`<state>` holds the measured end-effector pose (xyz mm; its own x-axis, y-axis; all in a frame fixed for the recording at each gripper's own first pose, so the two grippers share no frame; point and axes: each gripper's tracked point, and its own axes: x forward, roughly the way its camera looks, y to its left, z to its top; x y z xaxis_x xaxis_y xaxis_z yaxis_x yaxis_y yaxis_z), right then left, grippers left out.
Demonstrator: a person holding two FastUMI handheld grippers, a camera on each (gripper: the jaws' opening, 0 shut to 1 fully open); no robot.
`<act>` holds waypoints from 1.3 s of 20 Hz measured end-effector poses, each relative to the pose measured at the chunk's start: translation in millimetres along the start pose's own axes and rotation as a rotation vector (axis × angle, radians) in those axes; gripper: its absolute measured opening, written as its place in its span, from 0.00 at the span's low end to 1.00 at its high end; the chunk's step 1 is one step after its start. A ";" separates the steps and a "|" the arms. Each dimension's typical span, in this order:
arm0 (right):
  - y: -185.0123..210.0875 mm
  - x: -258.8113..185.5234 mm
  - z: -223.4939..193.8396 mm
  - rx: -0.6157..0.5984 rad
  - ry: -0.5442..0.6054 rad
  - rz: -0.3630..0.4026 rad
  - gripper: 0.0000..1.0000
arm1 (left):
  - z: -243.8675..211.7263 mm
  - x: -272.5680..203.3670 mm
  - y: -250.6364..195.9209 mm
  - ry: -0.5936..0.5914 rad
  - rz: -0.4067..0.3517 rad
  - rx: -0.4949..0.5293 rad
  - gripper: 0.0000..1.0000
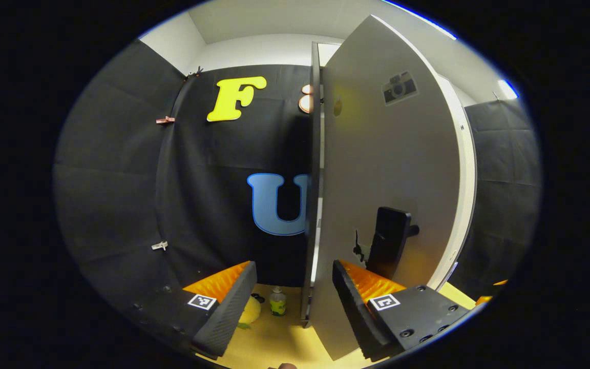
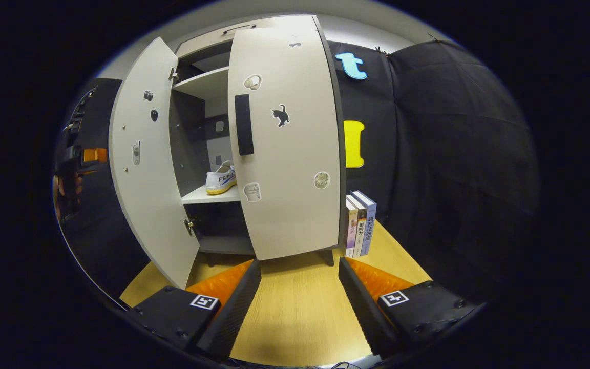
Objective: Grab one shoe with the right hand and put it into the shoe cabinet, grab the other shoe with the left hand and put it into the shoe cabinet; then close the right door with the right hand and the left door with the left hand.
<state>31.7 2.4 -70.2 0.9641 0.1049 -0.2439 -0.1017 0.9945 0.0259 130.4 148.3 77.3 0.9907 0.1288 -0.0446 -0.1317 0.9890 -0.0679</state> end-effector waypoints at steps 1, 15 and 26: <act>-6.3 2.0 1.8 -0.004 -0.002 0.012 0.98 | -0.2 -0.6 -12.2 -0.005 0.005 -0.002 0.93; -51.3 28.3 35.6 0.001 -0.035 0.078 0.98 | -23.8 -22.9 -146.0 -0.015 -0.060 0.016 0.96; -12.6 17.5 113.4 -0.047 -0.239 0.160 0.98 | -49.8 -72.4 -136.5 -0.006 0.003 -0.060 0.94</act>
<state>77.6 -8.3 35.1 0.9649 0.2627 -0.0047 -0.2627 0.9649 -0.0010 74.8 0.3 40.2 0.9904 0.1328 -0.0393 -0.1368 0.9824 -0.1274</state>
